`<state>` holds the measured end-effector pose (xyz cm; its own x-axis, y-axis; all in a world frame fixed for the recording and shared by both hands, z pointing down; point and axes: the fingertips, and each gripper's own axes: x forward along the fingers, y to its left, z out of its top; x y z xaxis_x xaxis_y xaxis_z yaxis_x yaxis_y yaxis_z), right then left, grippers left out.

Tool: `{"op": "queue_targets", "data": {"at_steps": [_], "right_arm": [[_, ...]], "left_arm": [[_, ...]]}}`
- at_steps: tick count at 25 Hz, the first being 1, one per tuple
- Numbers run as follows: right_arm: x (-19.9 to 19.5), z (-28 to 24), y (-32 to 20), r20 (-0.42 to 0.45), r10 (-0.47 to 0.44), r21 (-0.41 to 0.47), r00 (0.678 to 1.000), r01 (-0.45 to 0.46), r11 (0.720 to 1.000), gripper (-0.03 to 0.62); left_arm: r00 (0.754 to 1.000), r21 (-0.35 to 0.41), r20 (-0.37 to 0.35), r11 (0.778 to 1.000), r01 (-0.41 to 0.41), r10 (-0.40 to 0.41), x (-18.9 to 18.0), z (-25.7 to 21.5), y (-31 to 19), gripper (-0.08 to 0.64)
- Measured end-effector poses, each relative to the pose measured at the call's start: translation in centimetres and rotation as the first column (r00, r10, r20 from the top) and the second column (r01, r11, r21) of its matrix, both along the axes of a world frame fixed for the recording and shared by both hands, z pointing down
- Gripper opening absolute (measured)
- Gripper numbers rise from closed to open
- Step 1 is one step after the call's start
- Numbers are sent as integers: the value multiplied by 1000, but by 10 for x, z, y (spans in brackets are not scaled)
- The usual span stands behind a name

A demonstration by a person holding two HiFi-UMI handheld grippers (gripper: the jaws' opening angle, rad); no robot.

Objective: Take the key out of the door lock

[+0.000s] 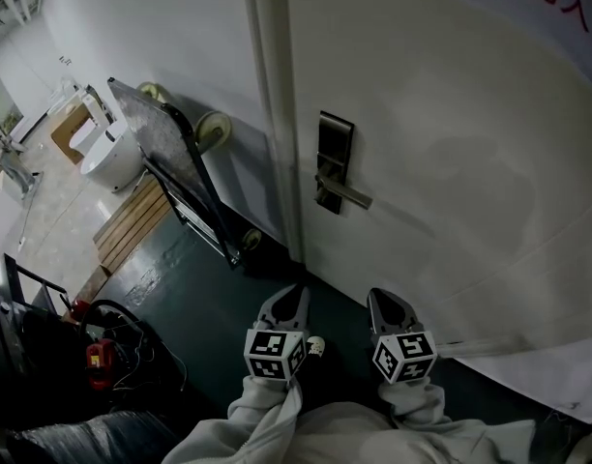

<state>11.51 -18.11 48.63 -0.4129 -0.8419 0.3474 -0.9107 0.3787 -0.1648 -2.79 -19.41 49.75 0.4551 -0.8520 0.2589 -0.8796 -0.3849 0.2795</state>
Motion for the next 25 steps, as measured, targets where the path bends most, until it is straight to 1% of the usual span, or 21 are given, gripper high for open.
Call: {"op": "queue_targets", "data": {"at_steps": [3, 10, 20, 25], "right_arm": [[-4, -3, -17, -4, -3, 1, 1000, 3, 1000, 52], [-6, -2, -53, -1, 17, 1, 1000, -17, 1000, 52], [-4, 4, -81, 7, 75, 1, 997, -75, 997, 52], [-9, 6, -93, 17, 85, -1, 996, -85, 996, 52]], "left_arm": [[1000, -8, -5, 1000, -1, 1, -4, 1, -19, 25], [1000, -1, -6, 1000, -31, 31, -2, 1, -60, 25], [995, -3, -9, 995, -96, 96, 4, 5, -96, 25], [993, 1, -13, 993, -115, 115, 1, 5, -109, 25]]}}
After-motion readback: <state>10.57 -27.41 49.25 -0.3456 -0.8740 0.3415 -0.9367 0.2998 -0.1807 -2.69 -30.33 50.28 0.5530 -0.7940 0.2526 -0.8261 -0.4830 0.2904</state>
